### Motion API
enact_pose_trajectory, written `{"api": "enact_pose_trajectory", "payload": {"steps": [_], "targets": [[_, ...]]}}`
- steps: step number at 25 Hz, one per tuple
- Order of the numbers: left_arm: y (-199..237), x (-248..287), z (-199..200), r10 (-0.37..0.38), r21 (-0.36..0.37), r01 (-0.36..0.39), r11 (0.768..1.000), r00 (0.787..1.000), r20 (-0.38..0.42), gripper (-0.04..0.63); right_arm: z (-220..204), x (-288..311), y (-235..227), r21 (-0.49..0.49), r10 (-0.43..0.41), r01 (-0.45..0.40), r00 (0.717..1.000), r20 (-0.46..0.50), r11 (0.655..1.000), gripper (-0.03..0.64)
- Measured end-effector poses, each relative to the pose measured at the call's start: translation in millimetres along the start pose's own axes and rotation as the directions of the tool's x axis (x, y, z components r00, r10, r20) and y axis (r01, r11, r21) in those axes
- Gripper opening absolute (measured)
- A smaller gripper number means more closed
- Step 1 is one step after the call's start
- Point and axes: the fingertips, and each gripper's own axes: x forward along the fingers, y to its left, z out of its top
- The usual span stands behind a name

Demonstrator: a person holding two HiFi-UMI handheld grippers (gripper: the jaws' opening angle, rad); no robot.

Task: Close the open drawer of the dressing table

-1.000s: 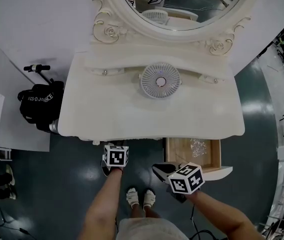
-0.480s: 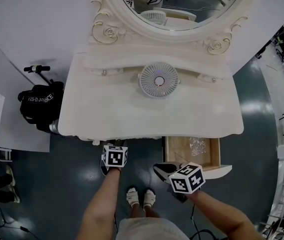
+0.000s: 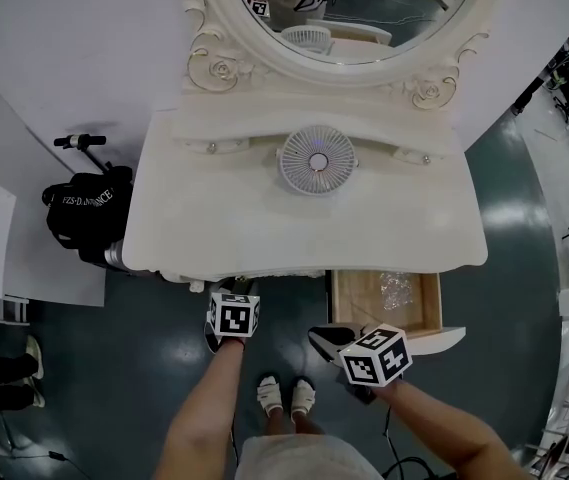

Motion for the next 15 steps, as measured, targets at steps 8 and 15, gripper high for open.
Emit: {"api": "enact_pose_trajectory", "payload": {"steps": [8, 15], "targets": [[-7.0, -21.3, 3.2, -0.002, 0.012, 0.002, 1.0, 1.0, 0.028, 0.173, -1.9, -13.2, 7.7, -0.007, -0.003, 0.003, 1.0, 0.017, 1.0, 0.018], [-20.4, -44.1, 7.5, -0.028, 0.008, 0.027, 1.0, 0.998, 0.06, 0.173, -7.7, -23.8, 15.3, -0.009, -0.01, 0.011, 0.999, 0.035, 1.0, 0.018]]}}
